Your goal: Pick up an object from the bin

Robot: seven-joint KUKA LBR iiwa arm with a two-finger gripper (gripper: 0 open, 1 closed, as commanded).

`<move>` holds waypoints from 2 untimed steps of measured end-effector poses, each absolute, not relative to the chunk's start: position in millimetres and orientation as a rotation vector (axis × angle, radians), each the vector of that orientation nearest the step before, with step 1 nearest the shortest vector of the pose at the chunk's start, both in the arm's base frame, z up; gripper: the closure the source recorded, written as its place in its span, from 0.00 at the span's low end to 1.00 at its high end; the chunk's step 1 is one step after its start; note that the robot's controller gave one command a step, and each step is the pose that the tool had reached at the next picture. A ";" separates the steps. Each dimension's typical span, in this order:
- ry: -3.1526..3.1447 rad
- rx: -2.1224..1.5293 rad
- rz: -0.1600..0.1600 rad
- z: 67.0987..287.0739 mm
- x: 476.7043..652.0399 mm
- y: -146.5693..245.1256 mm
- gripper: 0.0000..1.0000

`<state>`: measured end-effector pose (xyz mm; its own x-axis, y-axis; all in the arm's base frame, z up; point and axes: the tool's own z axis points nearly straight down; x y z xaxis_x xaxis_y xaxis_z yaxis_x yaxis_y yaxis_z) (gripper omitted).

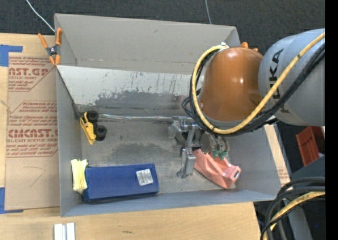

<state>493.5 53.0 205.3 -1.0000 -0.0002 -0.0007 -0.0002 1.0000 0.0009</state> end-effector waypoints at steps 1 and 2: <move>3.136 -0.185 0.002 188.3 499.5 16.5 0.00; 3.139 0.114 0.003 166.4 488.9 -19.6 0.00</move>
Offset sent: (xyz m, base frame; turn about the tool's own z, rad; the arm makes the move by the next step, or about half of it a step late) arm -0.0079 -0.0795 -0.0436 0.0946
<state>488.9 -19.6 166.4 -0.9974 0.0726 -0.0006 0.0726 0.9974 0.0017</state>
